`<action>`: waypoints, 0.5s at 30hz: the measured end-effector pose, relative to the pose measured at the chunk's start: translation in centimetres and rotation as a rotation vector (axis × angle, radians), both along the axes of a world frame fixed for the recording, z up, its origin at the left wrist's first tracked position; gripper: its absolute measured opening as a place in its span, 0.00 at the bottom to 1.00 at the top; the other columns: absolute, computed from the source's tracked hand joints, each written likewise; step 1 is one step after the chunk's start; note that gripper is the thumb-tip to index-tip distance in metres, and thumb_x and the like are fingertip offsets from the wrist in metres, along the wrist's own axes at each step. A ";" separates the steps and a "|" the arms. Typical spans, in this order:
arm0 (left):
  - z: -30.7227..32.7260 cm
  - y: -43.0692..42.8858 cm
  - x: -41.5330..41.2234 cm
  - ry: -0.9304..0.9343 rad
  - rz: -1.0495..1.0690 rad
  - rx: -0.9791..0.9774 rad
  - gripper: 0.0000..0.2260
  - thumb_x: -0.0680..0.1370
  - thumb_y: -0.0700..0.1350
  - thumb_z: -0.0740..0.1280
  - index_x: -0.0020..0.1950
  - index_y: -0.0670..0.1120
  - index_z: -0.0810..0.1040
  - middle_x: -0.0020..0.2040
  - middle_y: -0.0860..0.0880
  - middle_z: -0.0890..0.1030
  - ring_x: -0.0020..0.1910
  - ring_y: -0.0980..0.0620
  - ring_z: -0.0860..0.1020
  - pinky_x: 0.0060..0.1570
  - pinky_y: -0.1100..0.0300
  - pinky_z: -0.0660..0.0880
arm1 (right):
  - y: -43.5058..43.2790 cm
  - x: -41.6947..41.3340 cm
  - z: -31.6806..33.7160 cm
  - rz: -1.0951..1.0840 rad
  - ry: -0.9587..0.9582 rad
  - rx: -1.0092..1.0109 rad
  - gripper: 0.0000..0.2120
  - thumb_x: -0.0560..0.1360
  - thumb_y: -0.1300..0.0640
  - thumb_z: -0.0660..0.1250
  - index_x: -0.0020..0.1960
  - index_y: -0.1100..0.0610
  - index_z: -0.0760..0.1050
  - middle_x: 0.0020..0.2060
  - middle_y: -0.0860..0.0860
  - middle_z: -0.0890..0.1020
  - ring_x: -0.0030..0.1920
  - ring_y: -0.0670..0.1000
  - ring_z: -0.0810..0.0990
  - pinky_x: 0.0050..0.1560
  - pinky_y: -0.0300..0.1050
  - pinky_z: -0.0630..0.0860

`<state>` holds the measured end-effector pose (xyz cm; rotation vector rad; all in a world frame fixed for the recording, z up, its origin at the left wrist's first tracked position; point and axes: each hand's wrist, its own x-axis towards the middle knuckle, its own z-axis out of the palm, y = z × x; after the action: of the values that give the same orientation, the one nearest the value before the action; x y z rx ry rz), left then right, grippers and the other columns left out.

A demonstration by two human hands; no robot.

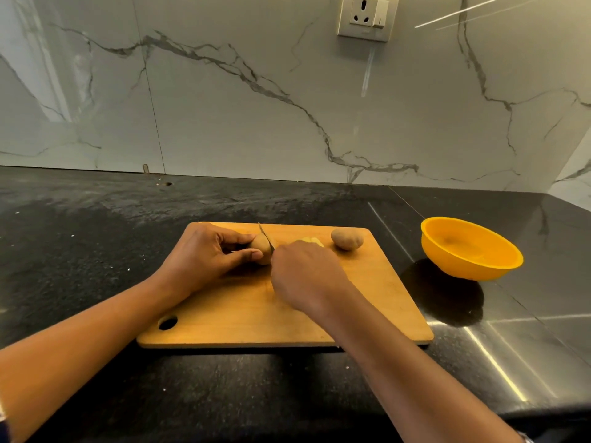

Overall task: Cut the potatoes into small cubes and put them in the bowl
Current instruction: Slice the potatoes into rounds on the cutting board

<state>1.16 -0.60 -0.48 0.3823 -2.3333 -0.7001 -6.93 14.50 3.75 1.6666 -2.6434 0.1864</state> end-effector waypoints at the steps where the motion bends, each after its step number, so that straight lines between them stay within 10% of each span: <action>1: 0.0 0.1 0.0 0.002 -0.001 0.007 0.22 0.63 0.55 0.72 0.54 0.47 0.82 0.46 0.57 0.82 0.46 0.70 0.77 0.46 0.75 0.73 | 0.3 0.1 -0.2 0.006 0.006 -0.001 0.12 0.81 0.59 0.55 0.58 0.57 0.75 0.53 0.54 0.79 0.45 0.51 0.74 0.41 0.45 0.67; 15: 0.0 0.1 -0.1 -0.023 -0.002 0.034 0.23 0.63 0.56 0.71 0.54 0.47 0.82 0.46 0.58 0.82 0.45 0.74 0.76 0.46 0.79 0.71 | 0.3 0.2 -1.5 -0.009 -0.012 0.093 0.12 0.81 0.58 0.53 0.57 0.58 0.74 0.55 0.56 0.79 0.53 0.55 0.77 0.46 0.47 0.69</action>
<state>1.09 -0.49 -0.47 0.4053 -2.3460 -0.7404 -6.74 14.77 2.22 1.6844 -2.7075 0.0747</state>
